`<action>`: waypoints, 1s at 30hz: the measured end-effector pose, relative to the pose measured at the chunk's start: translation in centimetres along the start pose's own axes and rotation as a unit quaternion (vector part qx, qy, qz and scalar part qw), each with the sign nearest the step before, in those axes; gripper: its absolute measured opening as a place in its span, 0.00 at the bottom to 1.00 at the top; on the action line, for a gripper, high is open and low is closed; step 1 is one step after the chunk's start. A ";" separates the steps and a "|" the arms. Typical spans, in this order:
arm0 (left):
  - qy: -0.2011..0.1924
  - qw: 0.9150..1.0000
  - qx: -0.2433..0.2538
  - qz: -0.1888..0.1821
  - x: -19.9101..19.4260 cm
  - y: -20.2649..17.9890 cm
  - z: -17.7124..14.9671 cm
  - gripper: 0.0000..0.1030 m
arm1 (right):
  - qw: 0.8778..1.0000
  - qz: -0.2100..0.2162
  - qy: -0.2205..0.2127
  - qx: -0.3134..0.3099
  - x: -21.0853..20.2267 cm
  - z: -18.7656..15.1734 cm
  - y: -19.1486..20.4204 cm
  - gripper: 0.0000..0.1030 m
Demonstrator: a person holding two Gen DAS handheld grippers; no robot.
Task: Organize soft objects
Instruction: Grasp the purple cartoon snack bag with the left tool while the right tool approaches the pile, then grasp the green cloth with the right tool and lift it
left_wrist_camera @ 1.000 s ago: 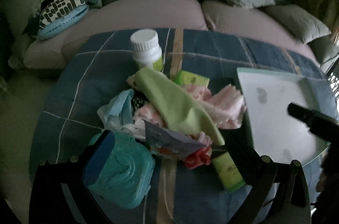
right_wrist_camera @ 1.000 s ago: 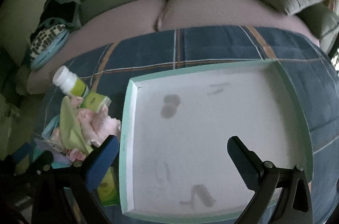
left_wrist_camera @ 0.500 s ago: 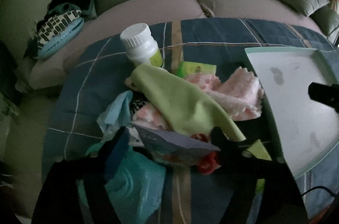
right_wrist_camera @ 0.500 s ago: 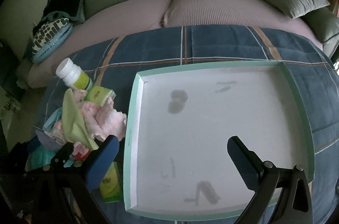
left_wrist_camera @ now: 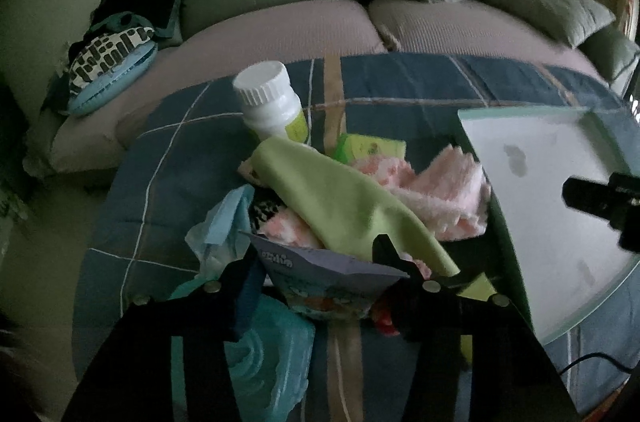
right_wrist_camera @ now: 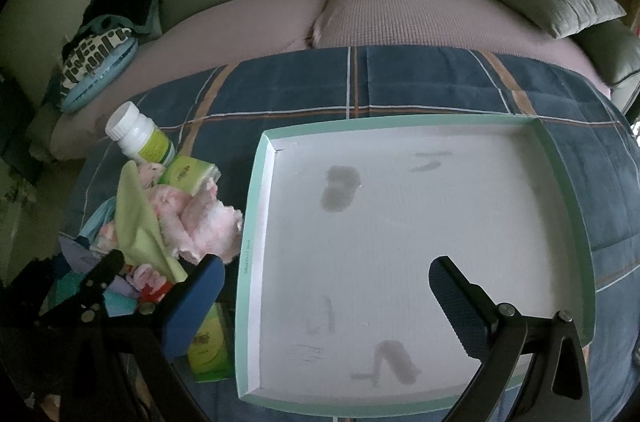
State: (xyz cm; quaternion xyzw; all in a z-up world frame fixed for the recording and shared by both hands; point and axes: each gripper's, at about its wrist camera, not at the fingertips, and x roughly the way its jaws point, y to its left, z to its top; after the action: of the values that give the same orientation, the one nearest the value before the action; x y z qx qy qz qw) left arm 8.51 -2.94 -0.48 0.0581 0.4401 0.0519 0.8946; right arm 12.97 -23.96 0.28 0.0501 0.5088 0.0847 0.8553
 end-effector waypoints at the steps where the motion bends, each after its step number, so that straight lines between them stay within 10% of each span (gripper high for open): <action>1: -0.005 1.000 -0.005 -0.002 -0.2 0.2 0.1 0.53 | 1.000 0.000 -0.002 0.000 0.0 0.0 0.0 1.00; 18: -0.112 0.983 -0.141 -0.046 -4.7 6.1 0.5 0.53 | 0.989 0.081 -0.079 -0.094 -0.7 1.2 7.4 0.99; 30: -0.123 0.971 -0.201 -0.048 -4.1 9.3 -0.3 0.53 | 0.973 0.141 -0.019 -0.184 3.8 -1.1 14.4 0.64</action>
State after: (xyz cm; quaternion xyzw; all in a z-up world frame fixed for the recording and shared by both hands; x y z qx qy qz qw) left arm 5.40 5.73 3.90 -0.1377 0.3097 0.0885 0.9366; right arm 12.40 -9.05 -1.06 -0.0358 0.4561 0.2954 0.8387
